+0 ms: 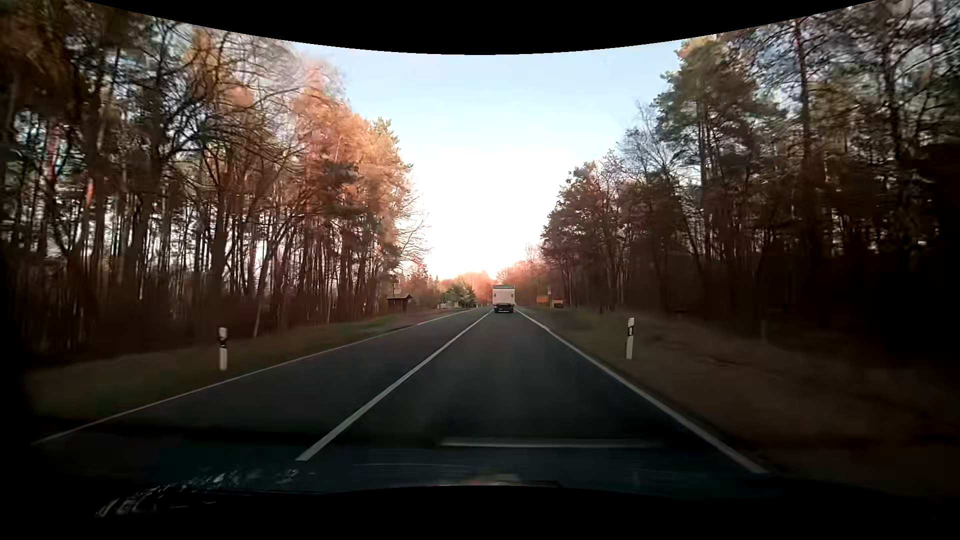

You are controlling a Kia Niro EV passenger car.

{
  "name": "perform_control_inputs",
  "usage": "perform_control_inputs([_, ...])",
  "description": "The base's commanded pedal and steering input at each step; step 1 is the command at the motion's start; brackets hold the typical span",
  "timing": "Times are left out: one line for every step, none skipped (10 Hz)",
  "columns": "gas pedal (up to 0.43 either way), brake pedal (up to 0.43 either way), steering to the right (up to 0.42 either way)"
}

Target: Follow the waypoints while adhering to traffic rules and regulations

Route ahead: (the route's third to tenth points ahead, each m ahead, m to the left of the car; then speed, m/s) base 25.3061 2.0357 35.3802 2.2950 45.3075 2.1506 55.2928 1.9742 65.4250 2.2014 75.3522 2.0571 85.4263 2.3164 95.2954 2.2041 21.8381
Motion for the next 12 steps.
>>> perform_control_inputs([0.087, 0.000, 0.001])
perform_control_inputs([0.087, 0.000, 0.000])
perform_control_inputs([0.087, 0.000, 0.000])
perform_control_inputs([0.098, 0.000, -0.001])
perform_control_inputs([0.098, 0.000, -0.001])
perform_control_inputs([0.098, 0.000, -0.001])
perform_control_inputs([0.098, 0.000, -0.001])
perform_control_inputs([0.098, 0.000, -0.001])
perform_control_inputs([0.098, 0.000, -0.001])
perform_control_inputs([0.110, 0.000, -0.001])
perform_control_inputs([0.118, 0.000, -0.001])
perform_control_inputs([0.118, 0.000, -0.001])
